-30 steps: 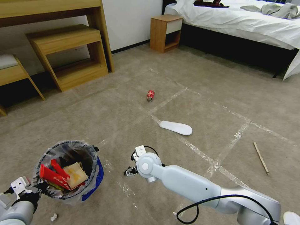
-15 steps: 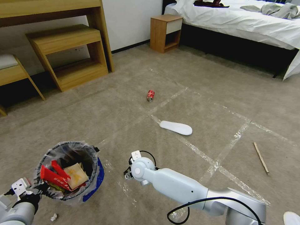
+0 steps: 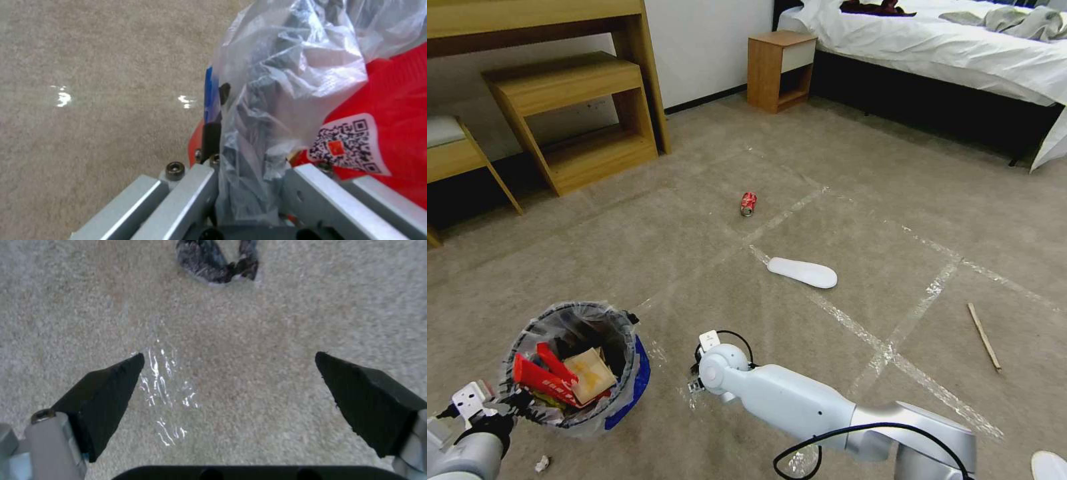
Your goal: Pick up the trash bin and place the garbage on the floor into it.
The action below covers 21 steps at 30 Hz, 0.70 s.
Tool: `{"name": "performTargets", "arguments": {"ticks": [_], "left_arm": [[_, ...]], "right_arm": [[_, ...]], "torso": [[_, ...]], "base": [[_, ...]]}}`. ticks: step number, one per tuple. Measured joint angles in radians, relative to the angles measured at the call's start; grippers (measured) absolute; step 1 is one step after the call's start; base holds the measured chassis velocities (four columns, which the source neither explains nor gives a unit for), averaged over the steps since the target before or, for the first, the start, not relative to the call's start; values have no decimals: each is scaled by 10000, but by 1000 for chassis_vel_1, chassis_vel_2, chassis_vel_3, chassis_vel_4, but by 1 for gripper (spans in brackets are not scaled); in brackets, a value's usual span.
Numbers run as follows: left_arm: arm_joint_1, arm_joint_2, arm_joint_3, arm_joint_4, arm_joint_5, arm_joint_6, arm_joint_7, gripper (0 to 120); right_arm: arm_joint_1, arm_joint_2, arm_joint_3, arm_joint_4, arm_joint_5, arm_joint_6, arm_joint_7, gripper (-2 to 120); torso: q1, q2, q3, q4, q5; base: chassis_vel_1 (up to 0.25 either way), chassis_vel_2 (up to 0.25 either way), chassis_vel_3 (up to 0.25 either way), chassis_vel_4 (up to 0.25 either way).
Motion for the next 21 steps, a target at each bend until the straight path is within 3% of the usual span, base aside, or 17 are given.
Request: {"name": "performTargets", "arguments": {"ticks": [21], "left_arm": [[224,-163,-13,-120,24,-109,98,0]], "right_arm": [[-119,1195,-31,-2297,-1946,1152,-2264,95]], "torso": [[0,0,0,0,0]], "base": [[0,0,0,0]]}}
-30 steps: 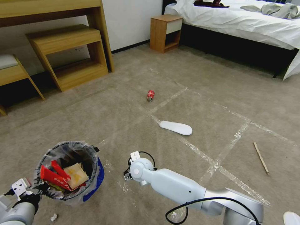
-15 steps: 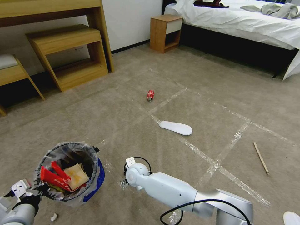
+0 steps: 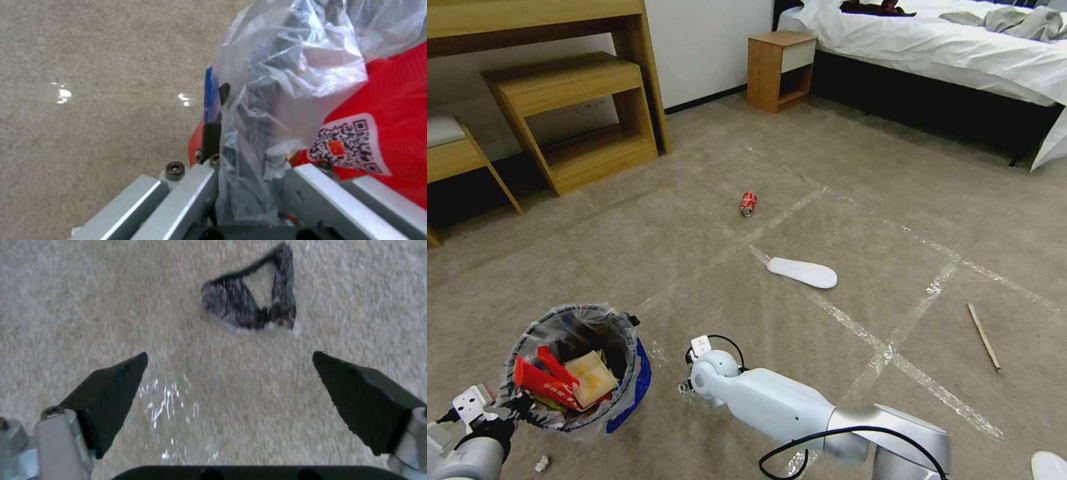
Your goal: Pick up the trash bin and place the garbage on the floor into it.
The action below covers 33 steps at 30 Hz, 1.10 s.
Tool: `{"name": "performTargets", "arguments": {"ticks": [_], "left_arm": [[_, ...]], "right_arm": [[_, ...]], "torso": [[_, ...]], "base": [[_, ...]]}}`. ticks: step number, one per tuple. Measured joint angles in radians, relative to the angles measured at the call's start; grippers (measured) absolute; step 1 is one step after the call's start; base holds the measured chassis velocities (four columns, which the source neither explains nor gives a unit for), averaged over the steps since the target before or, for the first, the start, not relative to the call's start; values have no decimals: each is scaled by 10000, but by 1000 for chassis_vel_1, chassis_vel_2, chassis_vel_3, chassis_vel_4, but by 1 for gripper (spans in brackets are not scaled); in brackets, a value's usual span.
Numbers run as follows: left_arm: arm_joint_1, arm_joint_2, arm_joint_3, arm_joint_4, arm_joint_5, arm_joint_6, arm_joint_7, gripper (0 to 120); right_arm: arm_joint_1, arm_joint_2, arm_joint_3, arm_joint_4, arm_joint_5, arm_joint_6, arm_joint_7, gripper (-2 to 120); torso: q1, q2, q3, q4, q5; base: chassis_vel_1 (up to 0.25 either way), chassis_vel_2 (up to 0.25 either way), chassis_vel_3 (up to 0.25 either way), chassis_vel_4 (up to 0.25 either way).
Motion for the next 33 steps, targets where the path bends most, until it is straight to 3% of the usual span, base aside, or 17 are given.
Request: {"name": "performTargets", "arguments": {"ticks": [14,27,33], "left_arm": [[84,-96,17,-104,47,-85,40,0],[-1,-107,128,-92,67,-94,50,0],[4,-119,152,-36,108,-120,83,0]], "right_arm": [[-67,331,155,-1081,-1098,1040,-1038,90],[-166,323,-4,-1006,-1322,1601,-1382,85],[-168,319,-121,-1004,-1417,1939,-1522,76]], "torso": [[0,0,0,0,1],[0,0,0,1,1],[0,0,0,1,1]], "base": [[0,0,0,0],[0,0,0,0],[0,0,0,0]]}}
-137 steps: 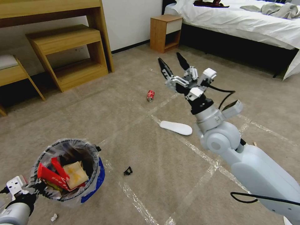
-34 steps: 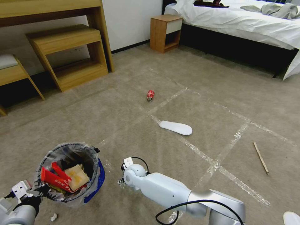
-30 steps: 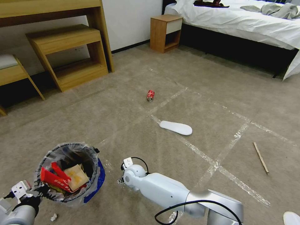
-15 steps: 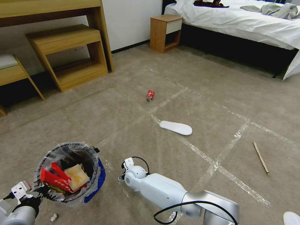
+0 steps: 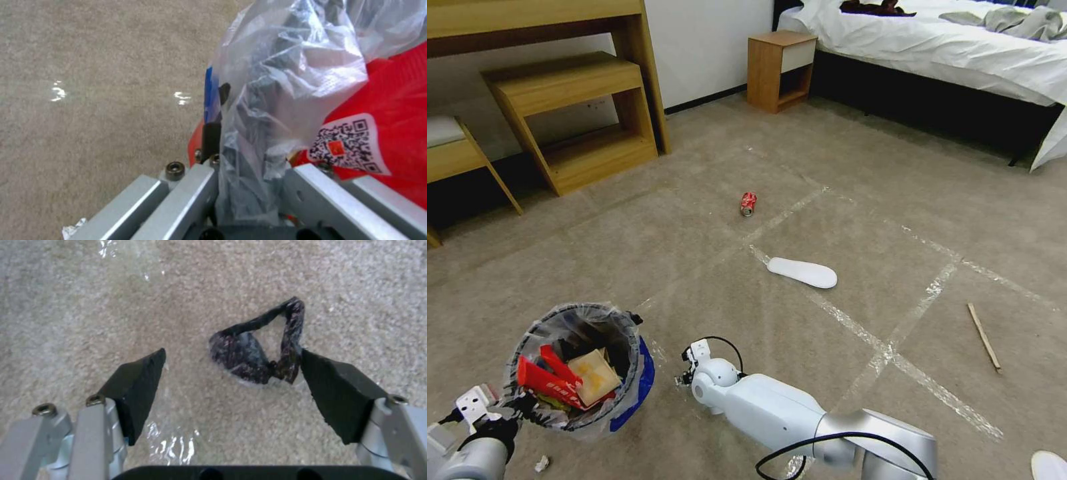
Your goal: Pick up the trash bin and place the garbage on the floor into it.
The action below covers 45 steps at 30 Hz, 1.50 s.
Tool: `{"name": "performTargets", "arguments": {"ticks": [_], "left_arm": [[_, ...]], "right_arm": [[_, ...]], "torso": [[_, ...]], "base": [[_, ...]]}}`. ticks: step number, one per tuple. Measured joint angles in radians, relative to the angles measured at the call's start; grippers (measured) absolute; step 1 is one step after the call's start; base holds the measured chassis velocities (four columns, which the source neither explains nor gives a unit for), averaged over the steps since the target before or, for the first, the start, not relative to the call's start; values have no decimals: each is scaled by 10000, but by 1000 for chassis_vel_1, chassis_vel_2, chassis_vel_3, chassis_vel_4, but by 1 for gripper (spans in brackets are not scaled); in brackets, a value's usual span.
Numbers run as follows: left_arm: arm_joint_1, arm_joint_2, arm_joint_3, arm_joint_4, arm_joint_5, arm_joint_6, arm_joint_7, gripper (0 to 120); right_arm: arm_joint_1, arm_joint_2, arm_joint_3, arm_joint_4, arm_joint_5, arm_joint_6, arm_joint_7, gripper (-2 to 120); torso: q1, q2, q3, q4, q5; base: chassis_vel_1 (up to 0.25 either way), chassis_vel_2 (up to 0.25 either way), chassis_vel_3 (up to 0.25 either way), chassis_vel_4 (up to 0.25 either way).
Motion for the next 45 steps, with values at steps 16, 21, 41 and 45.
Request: {"name": "performTargets", "arguments": {"ticks": [16,21,41,45], "left_arm": [[6,-35,60,-97,-23,-70,36,0],[28,-63,93,-114,-2,-70,52,0],[-35,-172,172,113,133,-103,90,0],[-76,-126,163,151,130,-103,91,0]], "right_arm": [[-46,-2,-122,-355,-319,285,-212,55],[-96,-11,-113,-386,-449,408,-257,41],[-99,-7,-252,-220,-684,677,-477,8],[-61,-142,-199,61,-686,823,-474,7]], "torso": [[0,2,0,0,0],[0,2,-1,-5,-5],[0,0,1,1,0],[0,-1,1,4,1]], "base": [[0,0,0,0],[0,0,0,0],[0,0,0,0],[0,0,0,0]]}}
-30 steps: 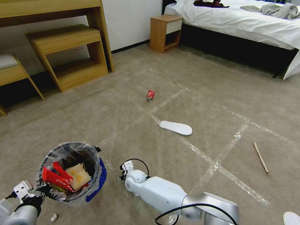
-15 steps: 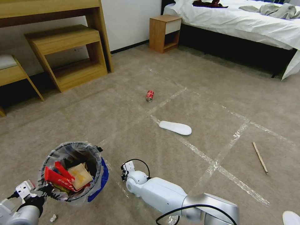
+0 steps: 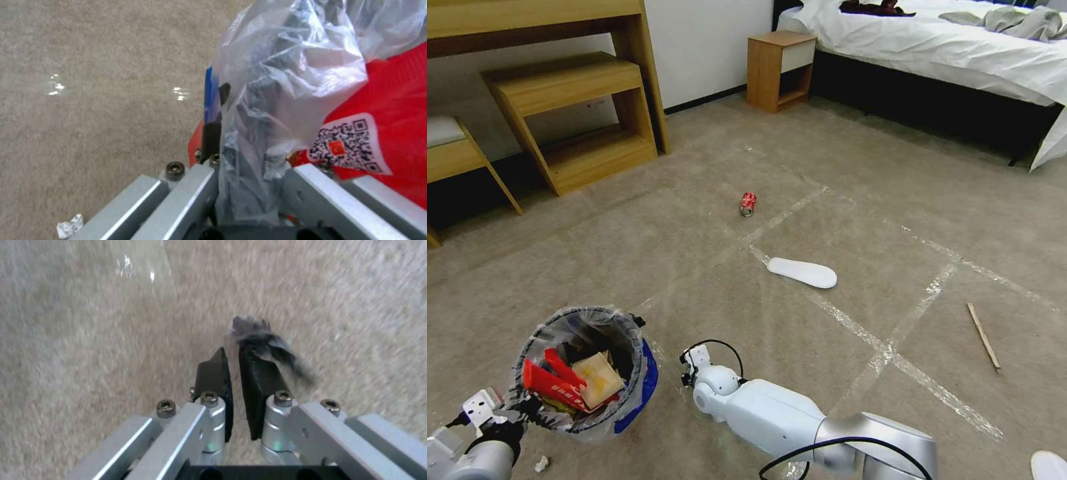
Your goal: Pick up the trash bin and place the garbage on the floor into it.
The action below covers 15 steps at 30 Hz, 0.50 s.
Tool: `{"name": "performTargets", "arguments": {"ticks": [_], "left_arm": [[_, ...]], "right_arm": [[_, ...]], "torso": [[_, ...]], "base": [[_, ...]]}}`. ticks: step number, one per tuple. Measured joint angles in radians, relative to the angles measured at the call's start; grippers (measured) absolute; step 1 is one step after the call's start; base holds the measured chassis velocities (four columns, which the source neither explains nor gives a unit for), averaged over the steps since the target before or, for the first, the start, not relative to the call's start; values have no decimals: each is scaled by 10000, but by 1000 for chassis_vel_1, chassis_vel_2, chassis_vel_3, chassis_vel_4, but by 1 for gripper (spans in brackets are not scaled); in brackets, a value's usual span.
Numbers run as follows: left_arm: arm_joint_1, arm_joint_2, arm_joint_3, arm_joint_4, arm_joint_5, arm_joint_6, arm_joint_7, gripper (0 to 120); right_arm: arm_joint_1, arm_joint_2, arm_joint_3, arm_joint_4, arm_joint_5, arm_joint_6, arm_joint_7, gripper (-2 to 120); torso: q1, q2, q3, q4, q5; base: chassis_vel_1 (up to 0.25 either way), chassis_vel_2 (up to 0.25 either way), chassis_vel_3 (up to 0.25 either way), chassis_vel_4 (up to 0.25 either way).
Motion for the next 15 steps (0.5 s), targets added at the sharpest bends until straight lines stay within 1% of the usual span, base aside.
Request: {"name": "performTargets", "arguments": {"ticks": [2,3,6,15], "left_arm": [[-55,42,-4,49,-18,0,-2,0],[-55,42,-4,49,-18,0,-2,0],[-130,75,4,168,-21,-1,-11,0],[-217,41,98,232,3,-1,-15,0]], "right_arm": [[52,-363,114,398,-21,169,-8,0],[52,-363,114,398,-21,169,-8,0],[92,-749,170,792,8,268,15,0],[4,-898,94,926,13,358,121,0]], "torso": [[0,0,0,-3,-2],[0,0,0,-3,-2],[0,1,0,-5,-2],[0,0,0,-4,-2]], "base": [[0,0,0,0],[0,0,0,0],[0,0,0,0],[0,0,0,0]]}}
